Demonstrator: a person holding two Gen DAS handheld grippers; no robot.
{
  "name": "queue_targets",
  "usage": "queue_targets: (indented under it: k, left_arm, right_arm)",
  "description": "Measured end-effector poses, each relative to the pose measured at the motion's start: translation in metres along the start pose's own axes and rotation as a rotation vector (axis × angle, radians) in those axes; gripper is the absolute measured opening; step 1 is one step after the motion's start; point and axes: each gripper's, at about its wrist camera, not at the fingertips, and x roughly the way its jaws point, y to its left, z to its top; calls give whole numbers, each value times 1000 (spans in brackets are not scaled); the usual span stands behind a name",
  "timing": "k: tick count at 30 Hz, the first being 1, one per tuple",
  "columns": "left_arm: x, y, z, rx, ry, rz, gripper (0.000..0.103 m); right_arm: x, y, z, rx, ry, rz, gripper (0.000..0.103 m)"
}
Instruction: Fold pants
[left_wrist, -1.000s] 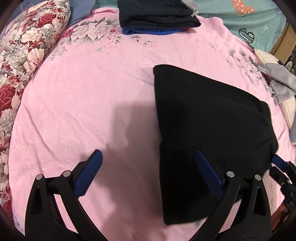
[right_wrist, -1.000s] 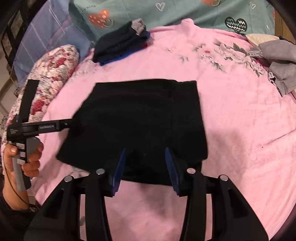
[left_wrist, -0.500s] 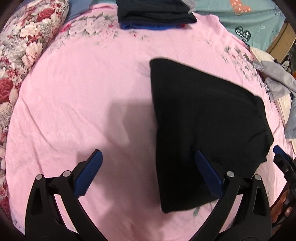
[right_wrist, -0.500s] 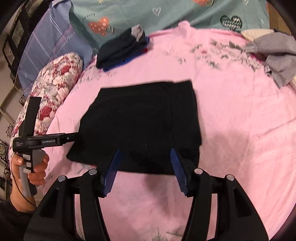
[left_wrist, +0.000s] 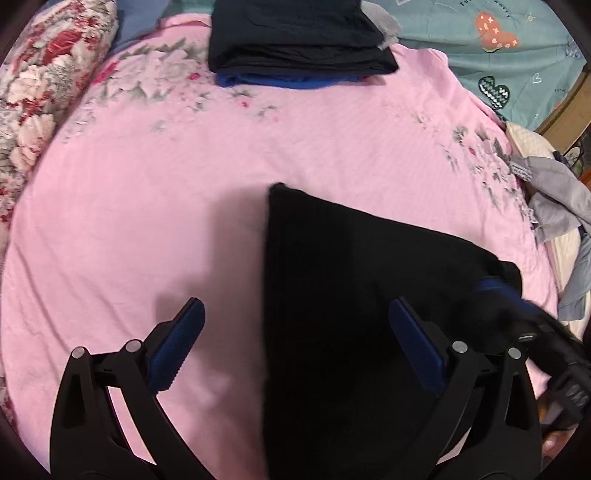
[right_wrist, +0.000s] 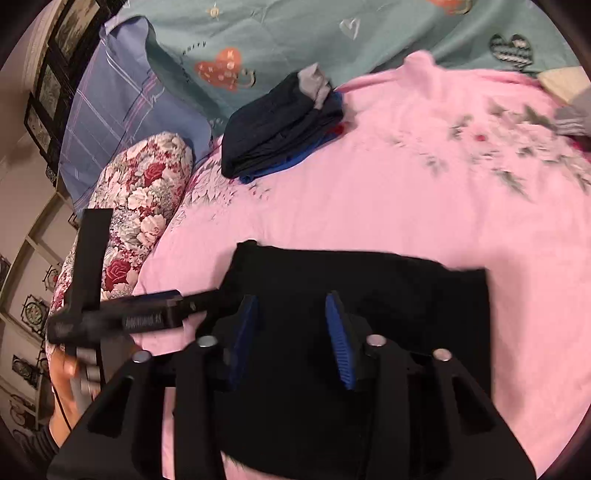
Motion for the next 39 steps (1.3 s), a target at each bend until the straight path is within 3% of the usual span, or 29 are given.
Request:
queue_targets:
  k: [2,3,5,6,8,12,14,15,17,18,19,21,23,25,27,28,29,30,31,33,35,36,39]
  left_arm:
    - [18,-4,0,35,12,93,99]
    - [28,-2,3,38,11,116,101]
    - [41,11,12,-11,14,115,101]
    - [44,19,17,-34,16,147,101]
    - [44,35,24,-86,16,116,101]
    - [38,46,25,-126,15,133,101]
    - [24,44,22,-166,-35,136,99]
    - [19,38,19,-159,-54,131,99]
    - [16,16,15,-96,-58,108,100]
    - [18,5,13,-58,-57,105,100]
    - [22,-3,13,-27,-56,122,100]
    - [32,-7,15,6,-82,200,100]
    - [46,3,22,8,-86,333,101]
    - [41,24,24,-57,-61,286,101]
    - [25,34,18,-102,-72,293,100]
    - [17,35,14,-108,-74,273,100]
    - [7,36,7,-117,-72,194,100]
    - [1,35,-2,-133,-59,134,100]
    - [-1,31,-10,-140,-49,103,100]
    - [-3,18,-34,-96,-24,34,100]
    - [8,10,-57,-26,11,47,101]
    - [15,13,-63,-17,17,56,101]
    - [9,30,-73,-46,15,26,101]
  right_arm:
    - [35,4,6,18,125,76,28]
    - [58,2,6,34,215,90,14]
    - [82,-12,7,75,300,79,11]
    - [87,-25,11,94,301,88,0]
    - [76,-52,18,136,249,56,0]
    - [18,-95,26,210,60,-123,0]
    - [-1,-85,24,175,-25,-192,2]
    - [-7,-71,22,135,-52,-217,8]
    - [-4,-54,19,105,-41,-120,14]
    - [6,-41,16,98,0,-9,33]
    - [15,-35,14,96,32,43,51]
    - [41,-22,9,105,121,91,52]
    - [63,-27,7,117,196,94,51]
    - [57,-47,8,174,176,40,26]
    - [18,-59,11,170,49,-200,26]
    - [0,-58,5,172,-6,-216,31]
    - [-19,-58,-1,187,-46,-197,39]
    - [-32,-56,-11,209,-55,-142,56]
    - [-38,-51,-19,216,-39,-92,62]
    - [-38,-35,-41,199,32,54,62]
    - [-31,-26,-62,186,120,160,63]
    - [-24,-26,-75,185,177,155,63]
    - [-45,-55,-91,260,138,183,60]
